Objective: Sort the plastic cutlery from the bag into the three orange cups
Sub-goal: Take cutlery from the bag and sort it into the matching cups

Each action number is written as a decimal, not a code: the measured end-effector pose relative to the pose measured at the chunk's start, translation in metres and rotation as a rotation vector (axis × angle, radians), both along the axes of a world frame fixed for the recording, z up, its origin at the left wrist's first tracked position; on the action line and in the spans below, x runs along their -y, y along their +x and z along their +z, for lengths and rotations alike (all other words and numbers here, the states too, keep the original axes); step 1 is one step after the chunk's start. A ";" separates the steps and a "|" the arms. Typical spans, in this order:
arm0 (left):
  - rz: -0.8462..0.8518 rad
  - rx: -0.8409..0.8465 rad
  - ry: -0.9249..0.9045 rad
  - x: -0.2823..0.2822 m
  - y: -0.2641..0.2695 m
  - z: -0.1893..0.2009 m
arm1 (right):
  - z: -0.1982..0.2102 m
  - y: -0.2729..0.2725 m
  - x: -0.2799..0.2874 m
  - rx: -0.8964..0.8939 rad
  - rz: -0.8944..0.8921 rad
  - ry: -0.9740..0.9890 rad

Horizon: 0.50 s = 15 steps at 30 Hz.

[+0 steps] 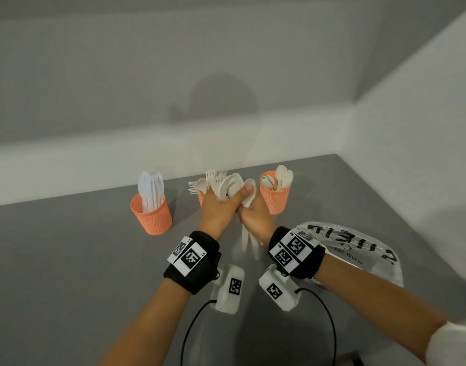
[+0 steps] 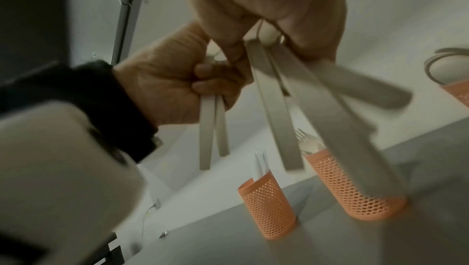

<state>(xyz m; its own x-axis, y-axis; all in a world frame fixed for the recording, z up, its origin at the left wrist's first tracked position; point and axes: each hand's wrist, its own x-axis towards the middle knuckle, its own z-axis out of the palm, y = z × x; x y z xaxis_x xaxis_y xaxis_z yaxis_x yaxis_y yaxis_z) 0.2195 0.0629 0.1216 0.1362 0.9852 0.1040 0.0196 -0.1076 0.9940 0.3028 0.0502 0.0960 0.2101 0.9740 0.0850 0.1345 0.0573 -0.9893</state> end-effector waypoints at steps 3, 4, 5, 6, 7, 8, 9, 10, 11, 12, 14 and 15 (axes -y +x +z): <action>0.082 0.170 -0.117 -0.005 0.004 -0.002 | 0.009 0.020 -0.010 -0.095 -0.137 0.009; 0.127 0.212 -0.175 -0.008 0.002 -0.005 | 0.011 0.029 -0.014 -0.121 -0.191 -0.004; 0.157 0.231 -0.226 -0.012 0.000 -0.011 | 0.012 0.039 -0.018 -0.157 -0.227 -0.015; 0.172 0.226 -0.258 -0.017 -0.003 -0.020 | 0.014 0.049 -0.023 -0.171 -0.254 -0.015; 0.187 0.210 -0.275 -0.022 -0.007 -0.028 | 0.017 0.058 -0.028 -0.182 -0.253 -0.005; 0.202 0.186 -0.276 -0.024 -0.012 -0.036 | 0.019 0.065 -0.031 -0.191 -0.235 0.011; 0.214 0.154 -0.270 -0.028 -0.015 -0.042 | 0.023 0.073 -0.034 -0.209 -0.220 0.022; 0.215 0.110 -0.257 -0.030 -0.017 -0.046 | 0.026 0.082 -0.038 -0.226 -0.212 0.039; 0.204 0.064 -0.241 -0.031 -0.016 -0.046 | 0.030 0.089 -0.042 -0.245 -0.202 0.051; 0.184 0.019 -0.207 -0.032 -0.013 -0.044 | 0.032 0.096 -0.045 -0.257 -0.196 0.061; 0.116 -0.048 -0.080 -0.031 -0.001 -0.037 | 0.036 0.102 -0.051 -0.282 -0.191 0.085; 0.073 -0.086 0.002 -0.031 0.007 -0.033 | 0.036 0.102 -0.054 -0.297 -0.192 0.088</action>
